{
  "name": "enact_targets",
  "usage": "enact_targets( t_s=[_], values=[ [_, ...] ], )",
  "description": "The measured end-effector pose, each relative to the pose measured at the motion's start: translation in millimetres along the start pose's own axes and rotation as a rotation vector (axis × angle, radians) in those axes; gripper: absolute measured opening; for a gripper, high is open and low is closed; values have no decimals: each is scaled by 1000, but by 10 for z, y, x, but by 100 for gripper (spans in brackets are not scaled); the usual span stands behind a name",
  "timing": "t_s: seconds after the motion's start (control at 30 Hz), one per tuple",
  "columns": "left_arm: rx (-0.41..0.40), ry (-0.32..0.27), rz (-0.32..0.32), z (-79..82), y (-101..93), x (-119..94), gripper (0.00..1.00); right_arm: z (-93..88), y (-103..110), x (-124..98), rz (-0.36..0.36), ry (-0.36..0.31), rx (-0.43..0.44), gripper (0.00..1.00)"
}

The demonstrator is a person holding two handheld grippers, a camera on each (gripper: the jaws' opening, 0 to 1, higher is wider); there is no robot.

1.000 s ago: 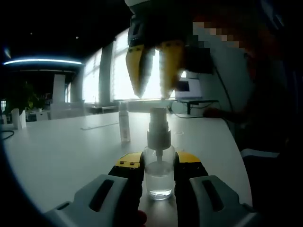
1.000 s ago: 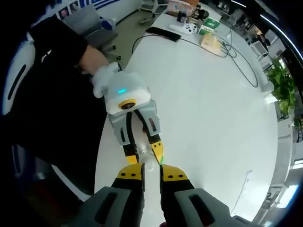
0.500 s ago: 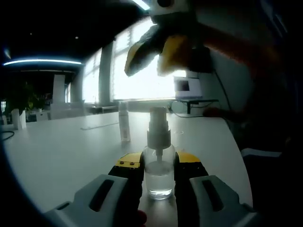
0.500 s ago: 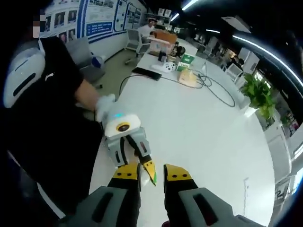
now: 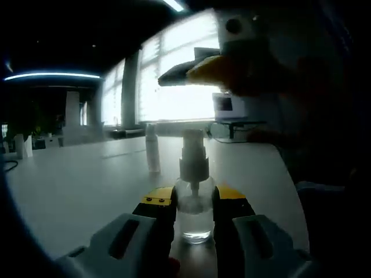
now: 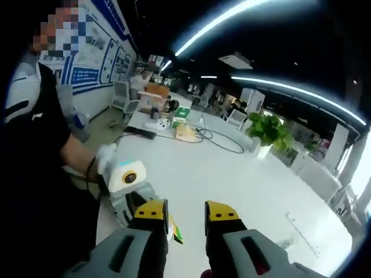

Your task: Clamp pump bottle remove cover press pump head put on cover

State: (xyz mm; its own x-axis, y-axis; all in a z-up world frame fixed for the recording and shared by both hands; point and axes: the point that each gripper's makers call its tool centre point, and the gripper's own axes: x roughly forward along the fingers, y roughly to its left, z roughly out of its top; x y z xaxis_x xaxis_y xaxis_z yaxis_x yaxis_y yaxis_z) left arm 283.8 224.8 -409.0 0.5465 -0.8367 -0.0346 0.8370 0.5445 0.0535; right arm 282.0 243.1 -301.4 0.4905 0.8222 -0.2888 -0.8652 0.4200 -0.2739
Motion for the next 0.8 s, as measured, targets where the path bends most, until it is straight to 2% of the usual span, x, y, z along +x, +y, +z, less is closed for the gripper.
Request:
enact_targets(
  t_s=[0.23,0.5,0.63,0.8],
  values=[
    [2,1,-1,-10,8,1,16,-68,-71,-225,-140,-105,73,20],
    [8,2,-2,-19,-9,5,16,-218,-222,-599,-366,-215,172,20],
    [8,3,0,-19,-3,8,16,-192,-172,-736,-434,-289,228,19],
    [8,4,1,-21,-6,11,16,-298,-196,-909,-523,-316,250,19]
  ],
)
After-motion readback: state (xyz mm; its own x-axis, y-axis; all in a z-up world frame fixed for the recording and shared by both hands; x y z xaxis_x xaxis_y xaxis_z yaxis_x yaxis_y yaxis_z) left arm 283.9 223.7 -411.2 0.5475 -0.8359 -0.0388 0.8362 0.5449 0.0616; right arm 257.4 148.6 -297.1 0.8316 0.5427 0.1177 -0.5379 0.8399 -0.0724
